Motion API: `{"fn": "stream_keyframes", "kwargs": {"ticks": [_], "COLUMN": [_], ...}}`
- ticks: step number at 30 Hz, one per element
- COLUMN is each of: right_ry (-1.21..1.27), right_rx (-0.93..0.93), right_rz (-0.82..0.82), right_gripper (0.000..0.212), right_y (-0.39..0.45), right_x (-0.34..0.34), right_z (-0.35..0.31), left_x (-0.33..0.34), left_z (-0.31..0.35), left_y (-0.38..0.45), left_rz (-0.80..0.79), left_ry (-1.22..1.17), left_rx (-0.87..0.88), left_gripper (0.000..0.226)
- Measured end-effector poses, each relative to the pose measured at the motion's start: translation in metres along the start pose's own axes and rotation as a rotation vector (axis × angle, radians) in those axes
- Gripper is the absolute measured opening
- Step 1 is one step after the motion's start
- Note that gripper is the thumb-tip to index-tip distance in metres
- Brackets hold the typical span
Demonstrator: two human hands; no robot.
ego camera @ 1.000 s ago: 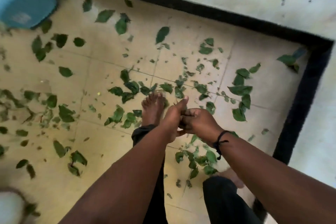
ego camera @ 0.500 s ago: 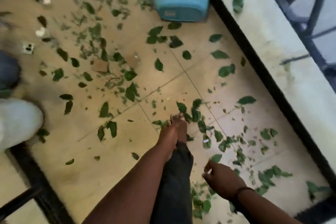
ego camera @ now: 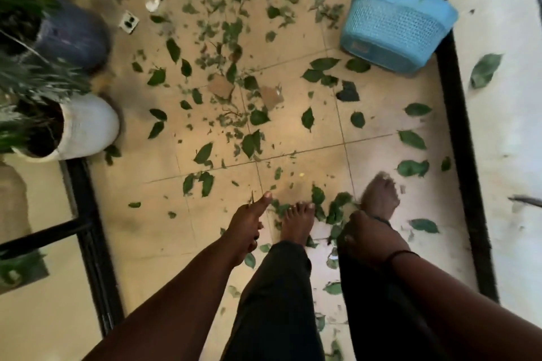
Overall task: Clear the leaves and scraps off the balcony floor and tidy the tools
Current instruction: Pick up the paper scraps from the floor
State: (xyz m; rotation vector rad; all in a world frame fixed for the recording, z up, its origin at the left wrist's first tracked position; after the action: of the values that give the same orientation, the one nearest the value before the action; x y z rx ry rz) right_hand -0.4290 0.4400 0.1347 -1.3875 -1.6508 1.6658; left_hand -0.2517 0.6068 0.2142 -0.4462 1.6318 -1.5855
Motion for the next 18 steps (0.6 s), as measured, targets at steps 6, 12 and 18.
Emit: {"fn": "stream_keyframes", "kwargs": {"ticks": [6,12,18], "right_ry": [-0.096,-0.285,-0.457], "right_rx": [0.034,0.119,-0.007], "right_rz": [0.063,0.078,-0.026], "right_gripper": [0.066,0.042,0.061], "right_y": [-0.017,-0.014,0.012], "right_x": [-0.093,-0.134,-0.112], "right_z": [0.032,0.047,0.0], "left_x": [0.04,0.072,0.046], "left_z": [0.018,0.054,0.059], "left_y": [-0.018,-0.024,0.007], "left_rz": [0.02,-0.126,-0.193], "left_ry": [-0.139,-0.244,-0.649], "left_rx": [0.028,0.059,-0.091], "left_gripper": [0.047,0.102,0.037]}}
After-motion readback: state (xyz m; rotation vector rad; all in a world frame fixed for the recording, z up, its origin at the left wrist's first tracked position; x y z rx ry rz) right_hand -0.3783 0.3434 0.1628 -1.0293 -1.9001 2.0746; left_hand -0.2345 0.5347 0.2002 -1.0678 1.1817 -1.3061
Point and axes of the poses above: each hand's wrist, its own y-axis towards the middle knuckle, its own x-axis out of the palm, z = x × y, the point moved 5 cm from there along y, towards the middle knuckle, and after that the axes turned 3 degrees about x, right-handed, at the moved point
